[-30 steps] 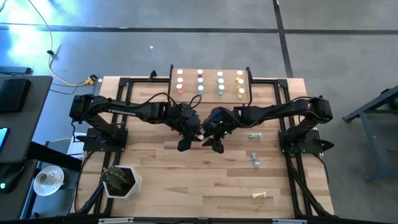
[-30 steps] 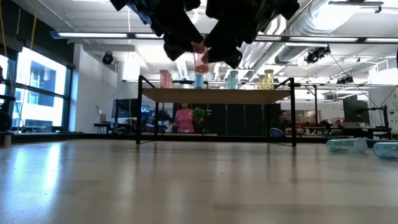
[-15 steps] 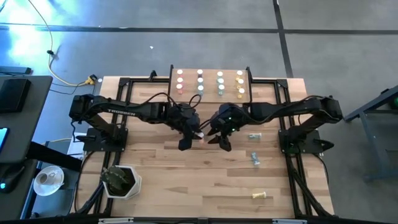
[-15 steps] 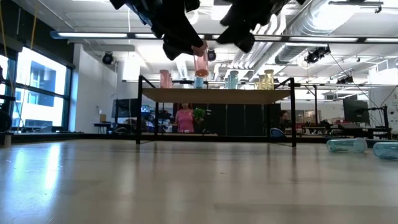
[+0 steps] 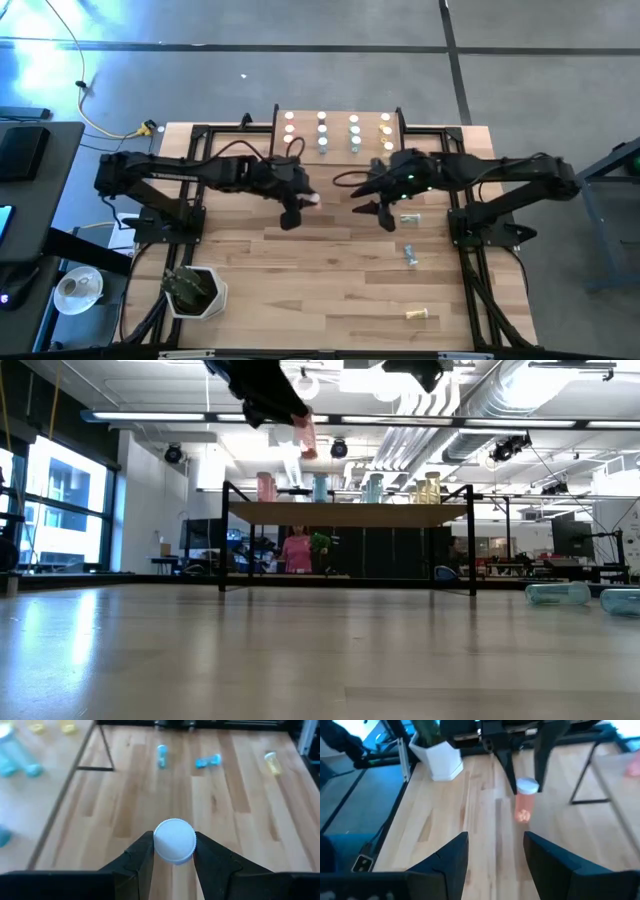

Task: Pick and place medicine bottles onto shelf by color
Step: Put the pink pill bottle on the shelf aligned with the other pink pill bottles

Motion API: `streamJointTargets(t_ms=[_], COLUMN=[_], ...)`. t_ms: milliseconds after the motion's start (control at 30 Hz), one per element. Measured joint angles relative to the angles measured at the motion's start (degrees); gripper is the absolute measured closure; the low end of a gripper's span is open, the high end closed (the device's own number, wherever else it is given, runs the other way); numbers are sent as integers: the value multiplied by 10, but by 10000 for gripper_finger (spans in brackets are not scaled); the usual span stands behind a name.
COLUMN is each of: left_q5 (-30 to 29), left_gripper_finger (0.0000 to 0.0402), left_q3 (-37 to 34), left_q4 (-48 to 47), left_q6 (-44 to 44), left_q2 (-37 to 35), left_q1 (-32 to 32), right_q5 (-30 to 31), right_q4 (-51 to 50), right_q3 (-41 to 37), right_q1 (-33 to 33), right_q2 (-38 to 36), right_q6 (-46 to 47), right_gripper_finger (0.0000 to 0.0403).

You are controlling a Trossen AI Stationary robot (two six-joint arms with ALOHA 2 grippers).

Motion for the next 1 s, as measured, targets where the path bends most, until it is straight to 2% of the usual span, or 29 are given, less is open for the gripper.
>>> streamJointTargets(t_ms=[133,467,833,1000], left_q5=[-48,-175,-175,-124], left_gripper_finger=[287,287,287,287], left_q3=[0,0,0,0], left_q4=[-22,-94,-120,-120], left_q6=[9,6,-1,-2], left_q2=[-36,-105,-117,-106], left_q1=[2,9,87,136], right_q5=[19,24,24,24], right_q4=[-12,-37,-49,-55], right_q3=[0,0,0,0], right_q1=[0,0,0,0], right_q2=[-39,-98,-117,-117], right_q6=[-15,-15,-11,-11], right_gripper_finger=[221,221,221,221])
